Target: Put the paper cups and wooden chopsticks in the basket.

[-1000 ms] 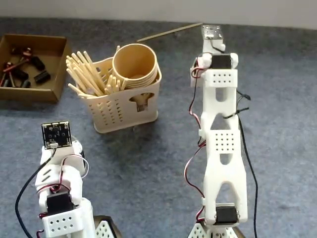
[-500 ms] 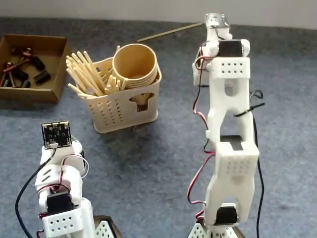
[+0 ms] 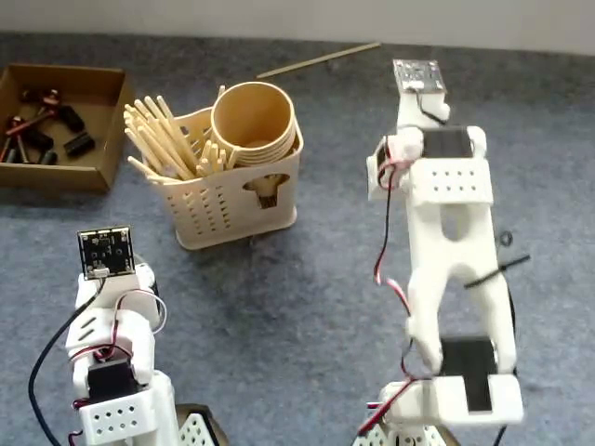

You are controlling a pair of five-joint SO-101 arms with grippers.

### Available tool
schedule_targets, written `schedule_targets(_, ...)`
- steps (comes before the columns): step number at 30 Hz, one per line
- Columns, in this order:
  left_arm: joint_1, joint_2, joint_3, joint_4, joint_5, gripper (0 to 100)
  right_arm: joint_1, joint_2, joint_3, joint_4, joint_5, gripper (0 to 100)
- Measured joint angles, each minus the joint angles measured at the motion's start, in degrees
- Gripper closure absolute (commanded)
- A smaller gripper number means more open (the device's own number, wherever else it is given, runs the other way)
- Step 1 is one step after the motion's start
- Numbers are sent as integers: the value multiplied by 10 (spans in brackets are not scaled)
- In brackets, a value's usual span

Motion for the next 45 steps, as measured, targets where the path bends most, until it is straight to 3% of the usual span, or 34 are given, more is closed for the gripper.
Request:
schedule_targets(8, 0, 0, 0, 0, 0, 992, -10, -230, 326, -156, -2, 993)
schedule_targets(14, 0, 0, 0, 0, 0, 992, -11, -361, 440, -204, -6, 993)
schedule_targets(35, 0, 0, 0, 0, 0, 992, -11, -753, 719, -210, -6, 993)
schedule_targets(45, 56, 0, 0, 52, 0, 993, -11, -923, 821, -210, -7, 993)
